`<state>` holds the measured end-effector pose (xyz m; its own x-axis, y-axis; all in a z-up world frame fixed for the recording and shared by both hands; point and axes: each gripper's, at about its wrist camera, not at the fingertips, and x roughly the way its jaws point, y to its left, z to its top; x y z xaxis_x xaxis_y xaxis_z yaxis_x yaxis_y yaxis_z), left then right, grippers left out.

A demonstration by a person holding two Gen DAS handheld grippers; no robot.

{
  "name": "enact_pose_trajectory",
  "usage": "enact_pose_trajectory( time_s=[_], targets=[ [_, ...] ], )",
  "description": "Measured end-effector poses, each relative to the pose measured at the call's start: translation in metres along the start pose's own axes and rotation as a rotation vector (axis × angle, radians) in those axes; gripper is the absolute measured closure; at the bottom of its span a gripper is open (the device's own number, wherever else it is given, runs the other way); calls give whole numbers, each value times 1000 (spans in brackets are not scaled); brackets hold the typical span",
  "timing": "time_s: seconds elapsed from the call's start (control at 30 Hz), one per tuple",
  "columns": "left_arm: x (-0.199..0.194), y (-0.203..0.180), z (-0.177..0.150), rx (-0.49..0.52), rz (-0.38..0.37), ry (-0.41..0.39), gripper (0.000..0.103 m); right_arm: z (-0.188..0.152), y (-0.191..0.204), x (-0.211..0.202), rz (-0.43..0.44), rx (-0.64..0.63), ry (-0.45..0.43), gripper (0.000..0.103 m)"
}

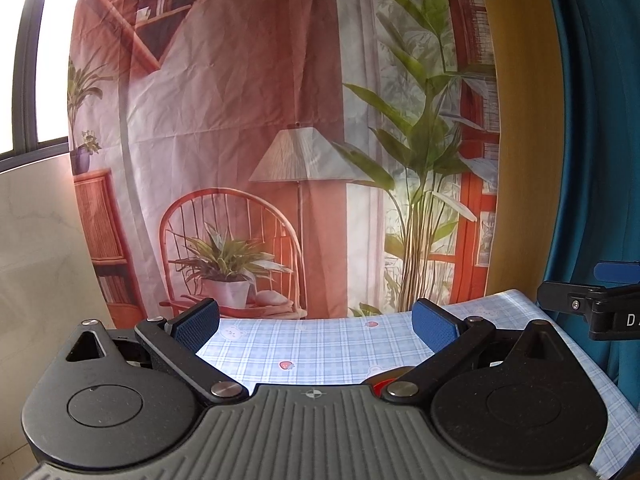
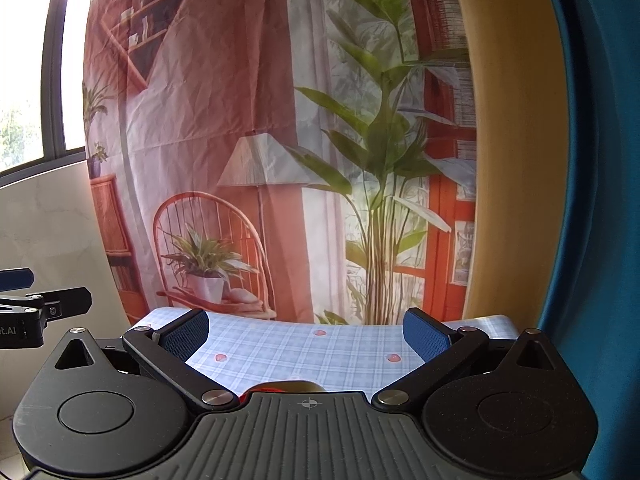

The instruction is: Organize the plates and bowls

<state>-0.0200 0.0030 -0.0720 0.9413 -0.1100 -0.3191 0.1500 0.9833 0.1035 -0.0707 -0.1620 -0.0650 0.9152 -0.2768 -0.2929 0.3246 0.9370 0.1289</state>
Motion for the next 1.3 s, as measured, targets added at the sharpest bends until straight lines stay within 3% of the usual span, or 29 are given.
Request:
enact_pose_trajectory(
  time_s=[1.3],
  targets=[
    [-3,4,-3,-30,10,5,0,4,2,-2,-3,-2,-6,0]
  ],
)
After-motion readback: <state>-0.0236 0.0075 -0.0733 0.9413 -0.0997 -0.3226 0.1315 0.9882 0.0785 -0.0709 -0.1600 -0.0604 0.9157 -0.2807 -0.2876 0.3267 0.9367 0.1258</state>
